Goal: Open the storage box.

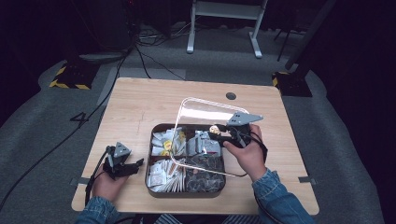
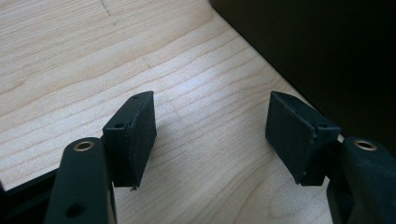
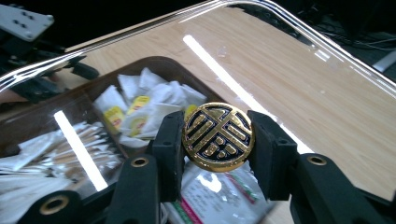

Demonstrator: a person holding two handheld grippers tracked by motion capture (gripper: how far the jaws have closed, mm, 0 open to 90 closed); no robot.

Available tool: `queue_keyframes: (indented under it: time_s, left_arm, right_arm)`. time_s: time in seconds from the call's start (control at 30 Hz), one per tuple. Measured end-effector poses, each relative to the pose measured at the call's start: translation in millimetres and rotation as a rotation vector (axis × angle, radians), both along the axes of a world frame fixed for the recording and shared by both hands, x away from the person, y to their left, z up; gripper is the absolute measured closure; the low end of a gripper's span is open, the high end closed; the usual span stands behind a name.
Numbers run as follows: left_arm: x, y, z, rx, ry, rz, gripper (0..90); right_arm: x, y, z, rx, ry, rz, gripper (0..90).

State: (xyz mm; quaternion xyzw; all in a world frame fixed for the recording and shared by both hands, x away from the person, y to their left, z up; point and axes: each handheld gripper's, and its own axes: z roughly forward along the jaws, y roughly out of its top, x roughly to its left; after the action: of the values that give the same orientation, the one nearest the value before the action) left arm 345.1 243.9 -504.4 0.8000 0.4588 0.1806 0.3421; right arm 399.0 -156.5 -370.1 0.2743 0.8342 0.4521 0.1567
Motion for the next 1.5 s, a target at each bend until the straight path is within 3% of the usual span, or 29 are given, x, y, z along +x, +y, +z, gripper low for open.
queue_keyframes:
  time_s: [0.37, 0.77, 1.07, 1.5]
  left_arm:
    - [0.0, 0.1, 0.0, -0.001, 0.001, -0.001, 34.0]
    - [-0.4, -0.1, -0.1, -0.003, 0.000, 0.002, 33.9]
    - [-0.4, -0.1, -0.1, -0.003, 0.000, 0.002, 33.9]
    - [-0.4, -0.1, -0.2, -0.003, 0.000, 0.002, 33.9]
  right_arm:
    - [19.1, -41.2, 6.6, -0.018, 0.004, -0.114, 59.0]
    - [39.7, -81.9, 1.1, -0.012, 0.022, -0.240, 59.0]
    - [56.3, -114.2, -18.2, 0.013, 0.051, -0.377, 59.0]
    - [77.9, -149.6, -49.2, -0.013, 0.087, -0.487, 59.0]
